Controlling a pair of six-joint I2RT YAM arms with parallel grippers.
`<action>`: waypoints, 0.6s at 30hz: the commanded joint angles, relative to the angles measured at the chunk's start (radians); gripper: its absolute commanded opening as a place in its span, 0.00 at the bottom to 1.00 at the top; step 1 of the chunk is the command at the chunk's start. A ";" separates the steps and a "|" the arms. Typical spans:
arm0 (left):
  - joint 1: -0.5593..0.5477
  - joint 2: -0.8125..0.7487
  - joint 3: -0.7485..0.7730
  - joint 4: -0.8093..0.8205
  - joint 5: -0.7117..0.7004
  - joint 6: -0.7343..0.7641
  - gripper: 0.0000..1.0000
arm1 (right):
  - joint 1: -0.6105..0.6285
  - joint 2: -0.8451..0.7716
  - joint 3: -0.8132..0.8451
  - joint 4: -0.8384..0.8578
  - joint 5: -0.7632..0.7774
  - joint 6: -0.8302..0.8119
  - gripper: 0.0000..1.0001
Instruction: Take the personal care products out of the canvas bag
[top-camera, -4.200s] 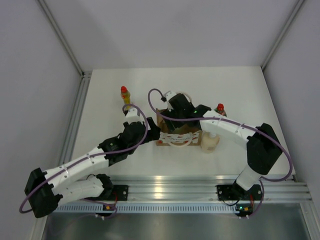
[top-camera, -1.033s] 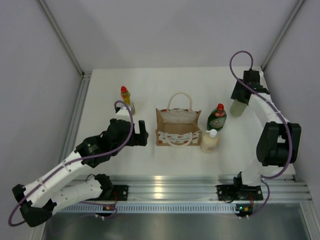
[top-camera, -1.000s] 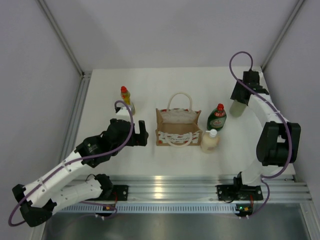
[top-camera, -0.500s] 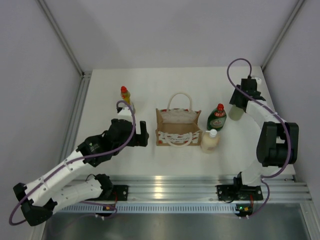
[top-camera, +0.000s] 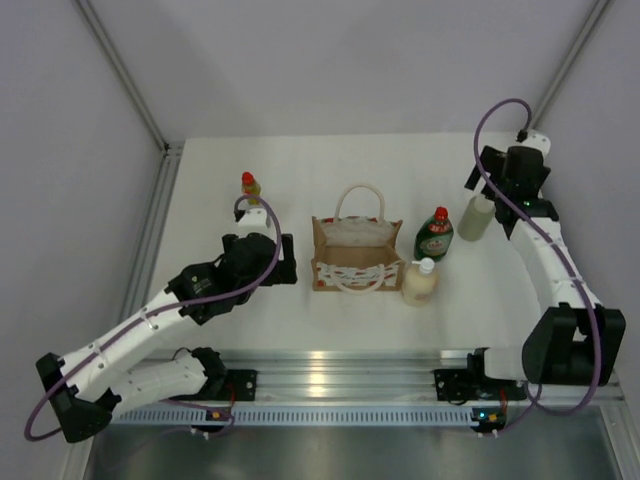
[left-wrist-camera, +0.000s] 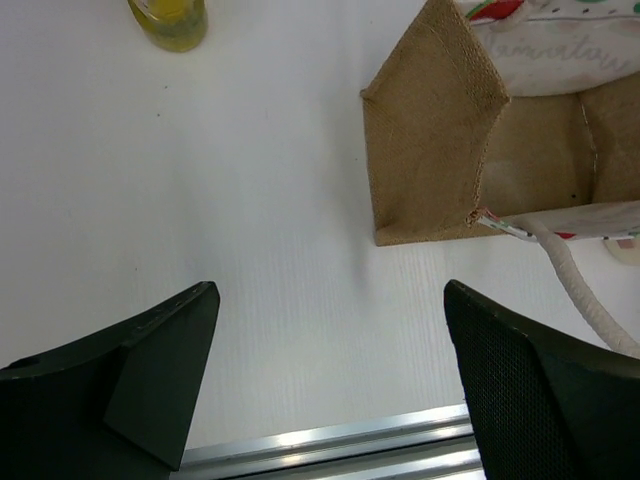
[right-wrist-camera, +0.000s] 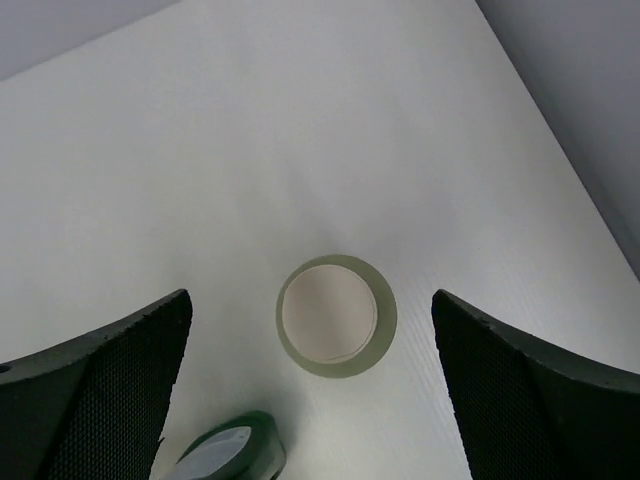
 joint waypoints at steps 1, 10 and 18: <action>0.013 0.013 0.066 -0.002 -0.088 -0.052 0.98 | 0.013 -0.131 0.041 -0.034 -0.052 -0.032 1.00; 0.130 0.144 0.146 0.001 -0.108 -0.066 0.98 | 0.108 -0.460 -0.039 -0.255 -0.164 -0.113 1.00; 0.275 -0.015 0.192 -0.085 -0.152 -0.019 0.98 | 0.204 -0.698 -0.065 -0.444 -0.111 -0.184 1.00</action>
